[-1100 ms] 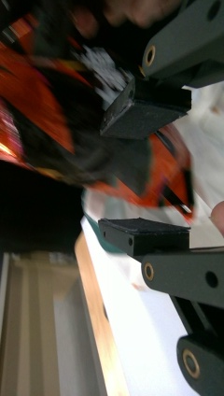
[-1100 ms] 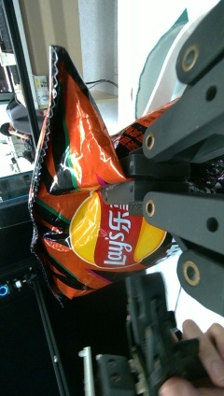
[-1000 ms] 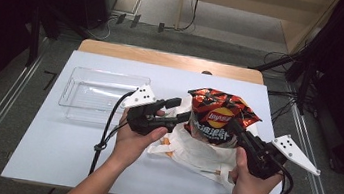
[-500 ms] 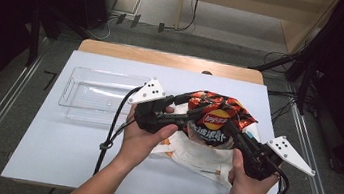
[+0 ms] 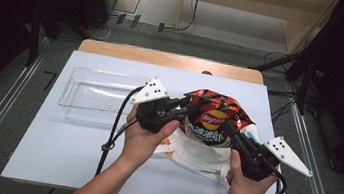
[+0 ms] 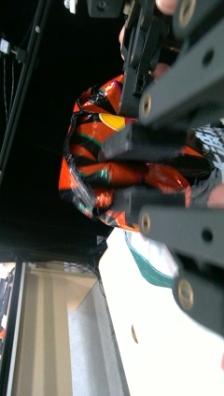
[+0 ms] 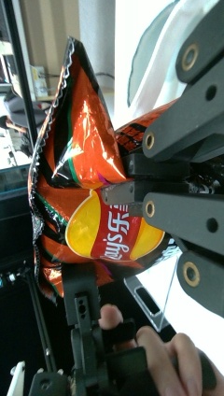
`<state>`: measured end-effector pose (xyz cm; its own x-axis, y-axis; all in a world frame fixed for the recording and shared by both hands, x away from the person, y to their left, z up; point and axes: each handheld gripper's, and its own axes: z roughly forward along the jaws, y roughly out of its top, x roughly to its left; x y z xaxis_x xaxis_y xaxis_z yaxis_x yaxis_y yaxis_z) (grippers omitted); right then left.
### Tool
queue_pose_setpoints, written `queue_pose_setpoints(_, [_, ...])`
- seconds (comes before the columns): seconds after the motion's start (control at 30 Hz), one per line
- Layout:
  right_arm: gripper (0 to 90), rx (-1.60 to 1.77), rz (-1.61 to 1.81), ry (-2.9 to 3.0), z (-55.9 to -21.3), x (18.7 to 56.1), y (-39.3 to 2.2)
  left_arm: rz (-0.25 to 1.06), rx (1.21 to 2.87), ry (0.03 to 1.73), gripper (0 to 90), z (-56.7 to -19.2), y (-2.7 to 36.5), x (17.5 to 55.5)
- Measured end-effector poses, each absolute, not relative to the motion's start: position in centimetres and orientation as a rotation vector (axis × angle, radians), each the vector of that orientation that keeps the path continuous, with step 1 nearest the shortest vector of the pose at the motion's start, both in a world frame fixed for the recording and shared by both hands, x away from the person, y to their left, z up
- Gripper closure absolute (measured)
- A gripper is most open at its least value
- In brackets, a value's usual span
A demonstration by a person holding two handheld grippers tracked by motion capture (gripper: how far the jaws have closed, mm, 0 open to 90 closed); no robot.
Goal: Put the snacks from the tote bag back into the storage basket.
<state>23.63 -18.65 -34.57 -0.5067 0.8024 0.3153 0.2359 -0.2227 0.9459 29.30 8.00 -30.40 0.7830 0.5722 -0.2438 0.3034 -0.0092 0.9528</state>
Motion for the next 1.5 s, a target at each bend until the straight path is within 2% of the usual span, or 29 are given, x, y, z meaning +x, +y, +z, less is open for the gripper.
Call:
queue_pose_setpoints(0.13, [89.2,1.195,1.769,1.613,-34.4,23.3,-18.5,0.226,1.601,0.707,90.0,-30.1,8.3,29.3])
queue_pose_setpoints(0.23, [87.2,1.188,1.783,1.622,-34.3,23.3,-18.5,0.234,1.601,0.707,90.0,-29.7,8.5,29.3])
queue_pose_setpoints(0.37, [61.5,1.160,1.764,1.630,-34.1,23.2,-18.6,0.203,1.585,0.690,90.0,-29.1,9.2,29.3])
queue_pose_setpoints(0.43, [58.3,1.158,1.751,1.636,-34.0,23.2,-18.6,0.208,1.580,0.689,90.0,-29.0,9.3,29.3])
queue_pose_setpoints(0.47, [50.6,1.152,1.745,1.643,-34.2,23.1,-18.9,0.208,1.574,0.684,90.0,-28.8,9.6,29.3])
queue_pose_setpoints(0.5, [47.4,1.147,1.739,1.652,-34.3,23.1,-19.0,0.208,1.574,0.684,90.0,-28.8,9.6,29.3])
queue_pose_setpoints(0.63, [38.4,1.130,1.698,1.688,-34.9,22.8,-19.3,0.216,1.556,0.695,90.0,-28.6,10.7,29.4])
queue_pose_setpoints(0.93, [25.1,1.148,1.617,1.725,-36.7,22.6,-20.3,0.250,1.537,0.713,90.0,-28.0,12.8,29.7])
queue_pose_setpoints(1.5, [14.4,1.214,1.509,1.794,-40.9,22.1,-21.0,0.330,1.474,0.783,90.0,-27.1,18.3,29.9])
